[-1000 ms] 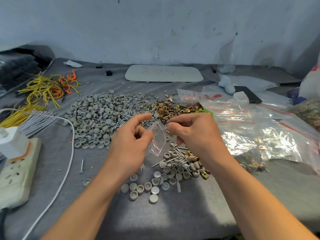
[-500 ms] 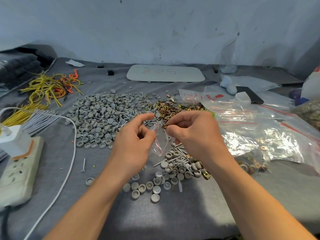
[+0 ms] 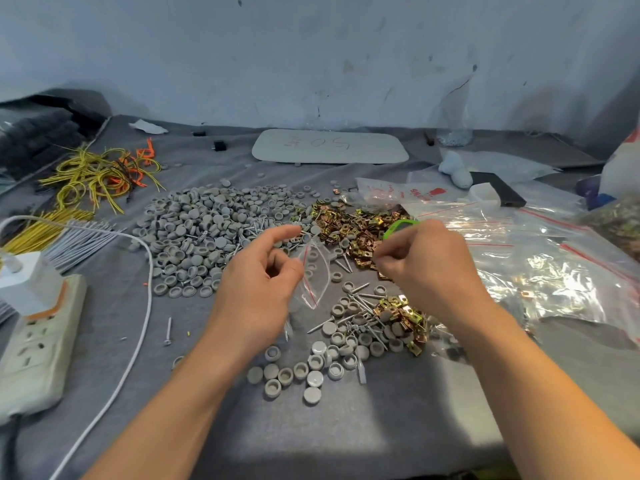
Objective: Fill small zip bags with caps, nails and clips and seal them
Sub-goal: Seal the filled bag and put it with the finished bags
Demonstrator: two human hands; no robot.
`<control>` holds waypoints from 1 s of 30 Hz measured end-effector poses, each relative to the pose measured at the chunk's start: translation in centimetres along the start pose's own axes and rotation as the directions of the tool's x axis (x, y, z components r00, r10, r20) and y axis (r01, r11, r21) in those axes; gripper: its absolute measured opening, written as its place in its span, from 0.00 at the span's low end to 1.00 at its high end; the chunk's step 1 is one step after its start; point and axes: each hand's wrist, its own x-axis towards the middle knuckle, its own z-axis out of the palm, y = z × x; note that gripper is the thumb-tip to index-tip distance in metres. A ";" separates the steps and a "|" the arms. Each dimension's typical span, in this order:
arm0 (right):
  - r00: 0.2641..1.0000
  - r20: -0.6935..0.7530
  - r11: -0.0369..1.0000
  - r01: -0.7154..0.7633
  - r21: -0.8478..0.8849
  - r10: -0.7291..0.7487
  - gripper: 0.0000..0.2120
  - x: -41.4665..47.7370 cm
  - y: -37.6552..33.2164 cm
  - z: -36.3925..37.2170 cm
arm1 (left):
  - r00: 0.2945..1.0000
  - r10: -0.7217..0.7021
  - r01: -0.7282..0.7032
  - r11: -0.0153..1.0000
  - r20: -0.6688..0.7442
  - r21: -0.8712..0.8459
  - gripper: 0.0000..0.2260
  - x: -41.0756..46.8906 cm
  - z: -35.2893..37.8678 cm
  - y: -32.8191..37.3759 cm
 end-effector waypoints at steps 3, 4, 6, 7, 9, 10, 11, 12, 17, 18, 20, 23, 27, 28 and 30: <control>0.985 0.152 0.981 -0.046 -0.189 0.076 0.13 0.0 1.8 -0.7 | 0.999 -0.039 0.038 0.997 0.014 0.062 0.15 -0.2 -0.1 0.4; 0.977 0.189 0.974 -0.051 -0.222 0.095 0.14 -0.1 2.3 -0.8 | 0.998 -0.055 0.053 0.993 0.021 0.108 0.13 -0.4 -0.1 0.6; 0.963 0.247 0.969 -0.049 -0.243 0.111 0.13 -0.2 2.9 -0.9 | 0.995 -0.101 0.097 0.979 0.013 0.181 0.07 -0.6 0.0 1.0; 0.957 0.268 0.970 -0.043 -0.239 0.109 0.12 -0.2 3.0 -0.9 | 0.992 -0.124 0.122 0.972 0.000 0.202 0.04 -0.7 0.0 1.2; 0.951 0.294 0.972 -0.024 -0.235 0.095 0.09 -0.4 3.0 -0.9 | 0.989 -0.145 0.149 0.956 -0.034 0.253 0.05 -0.7 0.2 1.4; 0.949 0.302 0.970 -0.013 -0.244 0.089 0.08 -0.5 2.9 -0.9 | 0.988 -0.149 0.157 0.948 -0.048 0.275 0.06 -0.7 0.3 1.5; 0.946 0.313 0.967 -0.003 -0.254 0.085 0.09 -0.6 2.8 -0.8 | 0.987 -0.146 0.160 0.943 -0.068 0.294 0.07 -0.7 0.4 1.5; 0.939 0.333 0.965 0.006 -0.263 0.085 0.10 -0.7 2.8 -0.6 | 0.986 -0.138 0.162 0.936 -0.098 0.313 0.07 -0.8 0.4 1.6; 0.911 0.394 0.965 -0.016 -0.262 0.123 0.11 -0.5 2.4 0.2 | 0.879 -0.038 0.214 0.922 -0.476 0.323 0.06 0.5 -0.6 1.4; 0.913 0.388 0.964 -0.020 -0.264 0.125 0.09 -0.4 2.4 0.1 | 0.838 -0.003 0.202 0.931 -0.546 0.305 0.06 0.9 -1.2 1.4; 0.917 0.382 0.960 -0.009 -0.279 0.119 0.07 -0.3 2.3 0.0 | 0.786 0.098 0.124 0.943 -0.611 0.310 0.05 1.4 -2.3 1.5; 0.918 0.381 0.951 0.014 -0.307 0.109 0.06 -0.5 2.0 0.2 | 0.805 0.231 0.014 0.913 -0.546 0.407 0.04 1.1 -2.6 2.0; 0.926 0.358 0.948 0.001 -0.319 0.119 0.08 -0.6 2.2 0.1 | 0.925 0.277 -0.086 0.819 -0.259 0.567 0.05 0.3 0.2 2.6; 0.927 0.355 0.949 -0.005 -0.316 0.124 0.09 -0.6 2.3 0.0 | 0.951 0.253 -0.098 0.795 -0.179 0.598 0.05 0.0 0.9 2.7; 0.927 0.353 0.955 -0.019 -0.297 0.129 0.08 -0.7 2.3 0.0 | 0.983 0.179 -0.106 0.768 -0.053 0.631 0.05 -0.4 2.1 2.2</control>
